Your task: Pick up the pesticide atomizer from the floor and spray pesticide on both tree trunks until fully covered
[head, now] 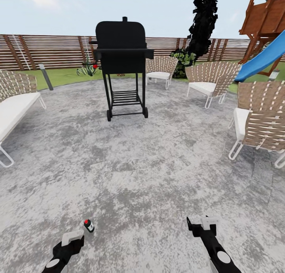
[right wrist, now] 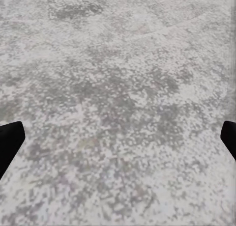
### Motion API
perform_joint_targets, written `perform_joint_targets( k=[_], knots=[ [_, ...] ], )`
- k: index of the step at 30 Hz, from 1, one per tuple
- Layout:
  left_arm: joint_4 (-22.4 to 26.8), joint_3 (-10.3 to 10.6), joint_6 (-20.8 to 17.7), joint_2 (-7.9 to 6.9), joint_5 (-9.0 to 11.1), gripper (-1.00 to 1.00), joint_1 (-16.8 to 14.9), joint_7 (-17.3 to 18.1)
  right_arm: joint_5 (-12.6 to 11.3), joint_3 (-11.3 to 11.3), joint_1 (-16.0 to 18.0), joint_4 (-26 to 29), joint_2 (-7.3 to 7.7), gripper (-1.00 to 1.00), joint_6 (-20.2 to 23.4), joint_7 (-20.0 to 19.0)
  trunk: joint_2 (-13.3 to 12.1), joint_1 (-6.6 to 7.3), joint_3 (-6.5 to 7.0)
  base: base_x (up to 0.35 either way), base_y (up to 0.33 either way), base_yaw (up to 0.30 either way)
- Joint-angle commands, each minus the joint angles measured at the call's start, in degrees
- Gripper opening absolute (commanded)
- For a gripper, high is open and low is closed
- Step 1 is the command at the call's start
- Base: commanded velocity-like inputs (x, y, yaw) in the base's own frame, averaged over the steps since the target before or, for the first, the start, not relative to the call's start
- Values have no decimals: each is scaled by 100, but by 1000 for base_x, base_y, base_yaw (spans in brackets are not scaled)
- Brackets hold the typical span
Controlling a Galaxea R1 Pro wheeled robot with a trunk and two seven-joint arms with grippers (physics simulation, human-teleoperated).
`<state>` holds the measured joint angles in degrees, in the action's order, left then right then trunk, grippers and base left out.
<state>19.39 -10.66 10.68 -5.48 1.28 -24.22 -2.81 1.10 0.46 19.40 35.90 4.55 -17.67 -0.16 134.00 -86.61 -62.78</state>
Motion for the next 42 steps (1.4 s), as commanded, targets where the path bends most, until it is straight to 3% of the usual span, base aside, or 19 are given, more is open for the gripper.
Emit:
perform_joint_targets(
  k=[1,7,19,28,35,42],
  knots=[
    [-2,4,19,-2,13,100,-3,-9,8,5,3,-4,2,100,-17,-2,1,-1,-4,138,-31,0],
    [5,17,21,-6,10,100,-4,-3,5,5,3,-2,2,100,-17,-7,1,-1,-4,51,-11,-66],
    [12,109,13,-7,-45,100,-4,34,5,-9,3,-19,10,100,-2,-18,1,-1,-4,1,32,-285],
    [231,98,-33,-163,-54,100,-168,75,-15,-14,30,162,-38,100,33,40,1,-1,-4,0,1,-34],
    [482,110,-76,-179,-65,100,-379,106,-38,-28,318,856,-41,100,1098,43,1,-1,-4,0,0,0],
    [488,108,-61,-174,-142,100,-378,125,-15,-22,345,846,6,100,1278,5,1,-1,-3,-66,92,-6]
  ],
)
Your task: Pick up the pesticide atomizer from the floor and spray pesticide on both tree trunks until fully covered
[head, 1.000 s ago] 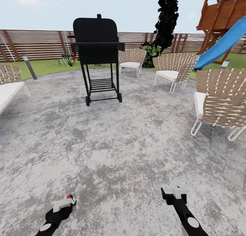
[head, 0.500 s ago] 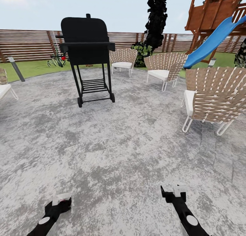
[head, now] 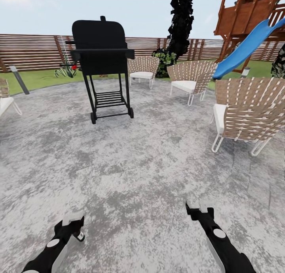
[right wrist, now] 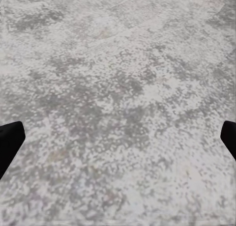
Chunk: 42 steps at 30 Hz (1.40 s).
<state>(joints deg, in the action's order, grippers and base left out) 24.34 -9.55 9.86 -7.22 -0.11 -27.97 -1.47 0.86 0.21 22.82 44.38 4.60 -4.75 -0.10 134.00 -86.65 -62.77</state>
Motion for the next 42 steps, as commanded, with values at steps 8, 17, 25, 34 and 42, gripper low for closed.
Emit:
perform_joint_targets(
  k=[8,17,25,34,42],
  knots=[
    [-11,-7,22,-32,-5,100,-12,-7,11,-12,3,-123,6,100,-15,25,2,3,23,-169,242,-196],
    [-15,188,18,-3,-11,100,-25,-11,8,-11,3,-134,-2,100,-15,34,122,-63,-28,-21,29,-24],
    [-16,217,217,0,-15,100,-33,-3,2,-30,5,-124,-3,100,1,36,443,-239,-233,0,0,0],
    [-34,221,291,1,-15,100,-33,-2,2,-30,3,-123,-3,100,1,36,804,-436,-476,0,0,0],
    [-50,225,297,-3,-15,100,-33,-2,-1,-25,4,-121,-2,100,0,36,931,-515,-682,0,0,0]
  ],
)
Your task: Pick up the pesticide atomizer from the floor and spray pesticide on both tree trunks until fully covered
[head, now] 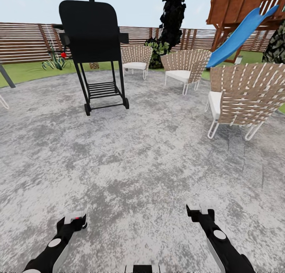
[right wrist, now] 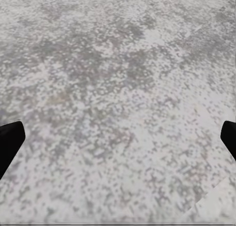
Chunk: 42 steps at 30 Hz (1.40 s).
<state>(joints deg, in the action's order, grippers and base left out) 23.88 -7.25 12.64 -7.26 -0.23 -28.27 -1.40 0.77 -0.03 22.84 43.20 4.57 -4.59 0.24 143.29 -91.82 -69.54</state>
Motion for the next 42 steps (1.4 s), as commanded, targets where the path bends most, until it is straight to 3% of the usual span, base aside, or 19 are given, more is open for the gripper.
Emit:
perform_joint_targets(
  k=[1,20,36,42],
  knots=[
    [-7,-4,19,0,-3,100,-3,-10,7,0,2,-2,0,100,-16,2,3,-1,-27,0,0,0],
    [-42,4,182,2,-12,100,-3,-10,9,3,2,-12,0,100,-16,2,29,-50,-453,0,0,0],
    [-45,5,213,5,-12,100,-3,-10,2,3,2,-10,0,100,-28,2,50,-91,-919,0,0,0],
    [39,-24,219,24,-44,100,-11,-10,10,-4,9,86,3,100,-40,8,50,-91,-922,0,0,0]
  ],
)
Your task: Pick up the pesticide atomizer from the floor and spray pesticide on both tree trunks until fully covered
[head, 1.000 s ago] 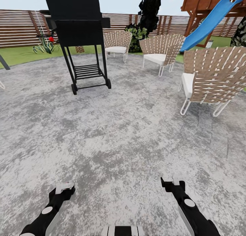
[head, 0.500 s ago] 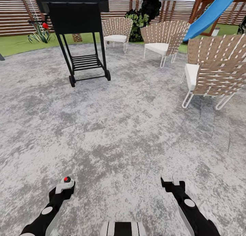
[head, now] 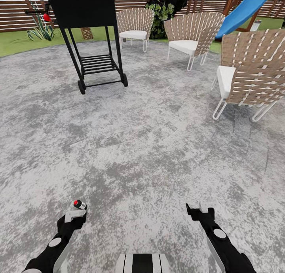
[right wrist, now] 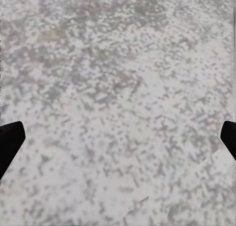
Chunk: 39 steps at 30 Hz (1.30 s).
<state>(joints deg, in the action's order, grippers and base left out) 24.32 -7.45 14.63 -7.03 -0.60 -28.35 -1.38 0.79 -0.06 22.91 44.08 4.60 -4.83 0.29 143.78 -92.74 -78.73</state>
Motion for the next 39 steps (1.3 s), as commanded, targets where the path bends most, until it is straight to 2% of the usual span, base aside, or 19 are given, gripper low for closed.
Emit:
perform_joint_targets(
  k=[1,3,7,16,26,39],
  knots=[
    [8,-8,24,9,-8,100,-3,-16,9,1,7,182,3,100,-9,5,1,1,-3,0,0,0],
    [16,-10,27,25,-8,100,-3,-19,9,1,10,691,5,100,-3,2,1,1,-3,0,0,0],
    [112,-11,25,34,-8,100,-4,-20,16,11,12,1046,8,100,-1,-7,5,-7,-70,0,0,0],
    [137,-11,23,46,-9,100,-4,-18,18,20,12,1086,6,100,-1,-37,6,-9,-92,9,0,0],
    [137,-18,22,44,-4,100,-4,-20,18,24,12,1085,5,100,-1,-37,6,-9,-92,147,4,0],
    [141,-16,22,48,-1,100,-4,-20,18,24,12,1085,4,100,-1,-39,6,-9,-92,13,107,0]
  ],
)
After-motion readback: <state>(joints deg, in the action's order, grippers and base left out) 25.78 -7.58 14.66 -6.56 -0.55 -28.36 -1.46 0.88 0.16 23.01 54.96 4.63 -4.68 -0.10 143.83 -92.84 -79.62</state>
